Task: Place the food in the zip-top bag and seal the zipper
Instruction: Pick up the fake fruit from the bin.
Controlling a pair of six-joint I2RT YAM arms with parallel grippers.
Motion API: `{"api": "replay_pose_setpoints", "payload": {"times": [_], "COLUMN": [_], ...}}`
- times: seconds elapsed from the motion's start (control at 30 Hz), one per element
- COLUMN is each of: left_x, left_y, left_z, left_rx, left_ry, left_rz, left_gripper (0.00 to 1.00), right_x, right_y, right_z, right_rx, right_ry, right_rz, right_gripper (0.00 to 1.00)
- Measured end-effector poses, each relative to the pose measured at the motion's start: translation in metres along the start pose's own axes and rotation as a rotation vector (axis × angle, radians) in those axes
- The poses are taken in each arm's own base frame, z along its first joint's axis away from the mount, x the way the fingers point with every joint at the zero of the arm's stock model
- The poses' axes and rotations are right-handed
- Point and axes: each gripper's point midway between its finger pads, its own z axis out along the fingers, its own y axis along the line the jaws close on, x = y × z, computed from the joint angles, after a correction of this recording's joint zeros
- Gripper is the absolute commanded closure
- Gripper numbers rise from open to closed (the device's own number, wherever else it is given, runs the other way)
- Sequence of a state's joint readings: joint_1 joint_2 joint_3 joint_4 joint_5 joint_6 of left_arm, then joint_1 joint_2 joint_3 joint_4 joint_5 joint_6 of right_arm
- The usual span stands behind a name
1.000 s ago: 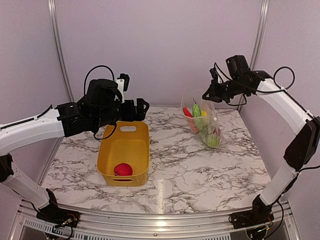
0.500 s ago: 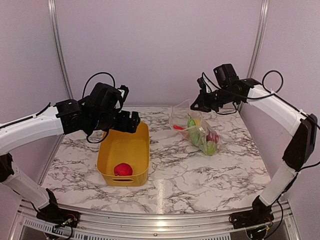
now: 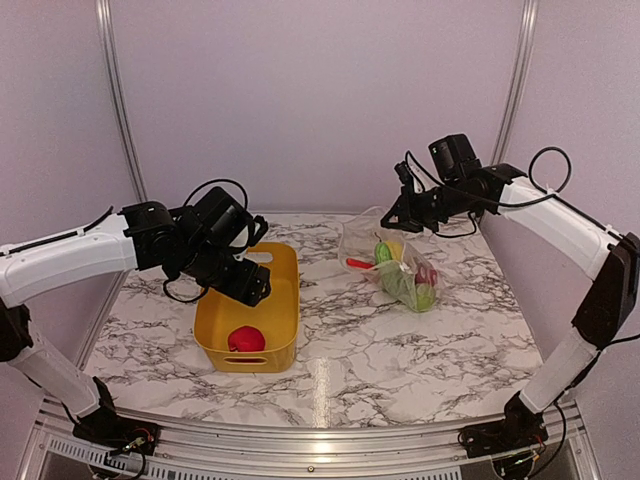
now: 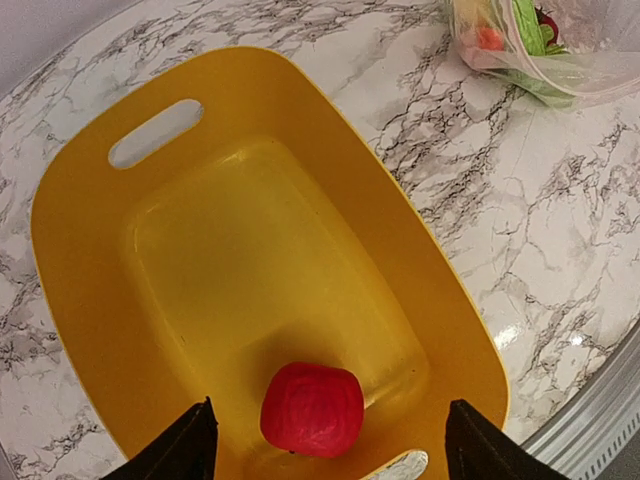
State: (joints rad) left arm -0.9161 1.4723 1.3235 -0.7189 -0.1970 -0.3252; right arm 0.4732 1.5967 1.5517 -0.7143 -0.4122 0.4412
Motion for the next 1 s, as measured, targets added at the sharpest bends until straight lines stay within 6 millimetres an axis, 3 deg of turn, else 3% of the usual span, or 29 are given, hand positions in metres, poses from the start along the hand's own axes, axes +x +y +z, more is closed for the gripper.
{"api": "replay_pose_setpoints", "payload": {"times": [0.33,0.53,1.0], "left_x": [0.046,0.069,0.101], "left_y": [0.002,0.010,0.016], "left_z": [0.033,0.044,0.069], "left_rx": [0.007,-0.020,-0.047], "left_ry": [0.237,0.333,0.460], "left_rz": [-0.009,-0.023,0.003], "left_gripper": [0.24,0.18,0.14], "right_x": [0.000,0.000,0.001], "right_y": [0.002,0.003,0.003], "right_z": [0.000,0.000,0.000], "right_rx": [-0.010,-0.014,-0.017], "right_ry": [0.001,0.003,0.005], "right_rz": [0.000,0.002,0.002], "right_gripper": [1.00,1.00,1.00]}}
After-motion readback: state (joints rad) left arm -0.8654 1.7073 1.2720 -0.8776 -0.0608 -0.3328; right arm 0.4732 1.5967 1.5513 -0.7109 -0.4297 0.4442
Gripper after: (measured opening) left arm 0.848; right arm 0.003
